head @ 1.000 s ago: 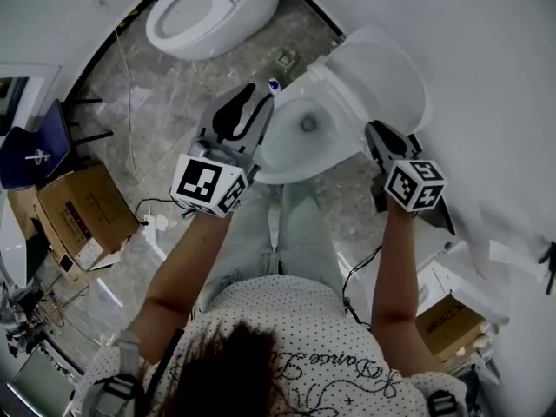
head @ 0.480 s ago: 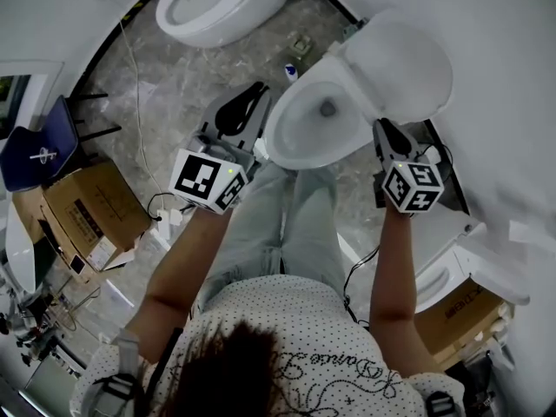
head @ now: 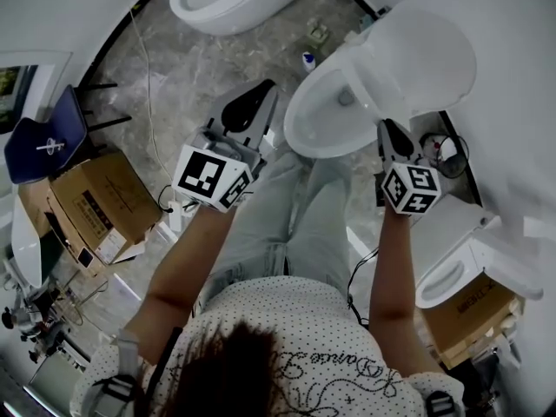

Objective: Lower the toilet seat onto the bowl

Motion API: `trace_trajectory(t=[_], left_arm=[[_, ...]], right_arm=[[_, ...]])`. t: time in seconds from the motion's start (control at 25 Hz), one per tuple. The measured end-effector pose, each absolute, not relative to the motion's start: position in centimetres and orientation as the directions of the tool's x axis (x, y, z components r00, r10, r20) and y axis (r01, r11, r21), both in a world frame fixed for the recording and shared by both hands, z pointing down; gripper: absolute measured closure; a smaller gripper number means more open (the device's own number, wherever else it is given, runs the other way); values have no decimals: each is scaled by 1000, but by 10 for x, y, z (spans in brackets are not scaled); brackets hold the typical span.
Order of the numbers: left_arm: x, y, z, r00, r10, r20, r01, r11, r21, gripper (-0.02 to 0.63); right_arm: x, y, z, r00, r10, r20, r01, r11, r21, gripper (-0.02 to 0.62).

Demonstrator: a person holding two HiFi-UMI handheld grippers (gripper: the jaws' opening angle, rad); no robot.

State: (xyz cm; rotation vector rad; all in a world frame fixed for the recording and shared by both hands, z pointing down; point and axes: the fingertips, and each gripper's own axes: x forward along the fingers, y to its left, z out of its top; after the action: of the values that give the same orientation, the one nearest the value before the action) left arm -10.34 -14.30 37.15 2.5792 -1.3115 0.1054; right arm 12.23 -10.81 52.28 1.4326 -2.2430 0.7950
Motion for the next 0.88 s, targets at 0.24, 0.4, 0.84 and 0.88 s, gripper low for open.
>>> trace_trajectory(t=[0.24,0.4,0.84,0.88], left_arm=[[-122,-131,383,584,-787,197,-811,-556,183,589],[-129,-127,400,579,-787,212,-814,-546,196,591],[-130,-113,448,586,-768,257,-810,-545,217,591],[-131,-112,453,584,-768,262,-811,-542,218,591]], right_arm=[[100,-89,538,-423,-703,572,-906,310,-288,545],[86,-77,552,-445,-688,574,-894,311,-322,551],[48,-40,596,-529,-614,586,-848,344,-404,574],[45,-37,599,-535,-610,584,-843,344,-413,575]])
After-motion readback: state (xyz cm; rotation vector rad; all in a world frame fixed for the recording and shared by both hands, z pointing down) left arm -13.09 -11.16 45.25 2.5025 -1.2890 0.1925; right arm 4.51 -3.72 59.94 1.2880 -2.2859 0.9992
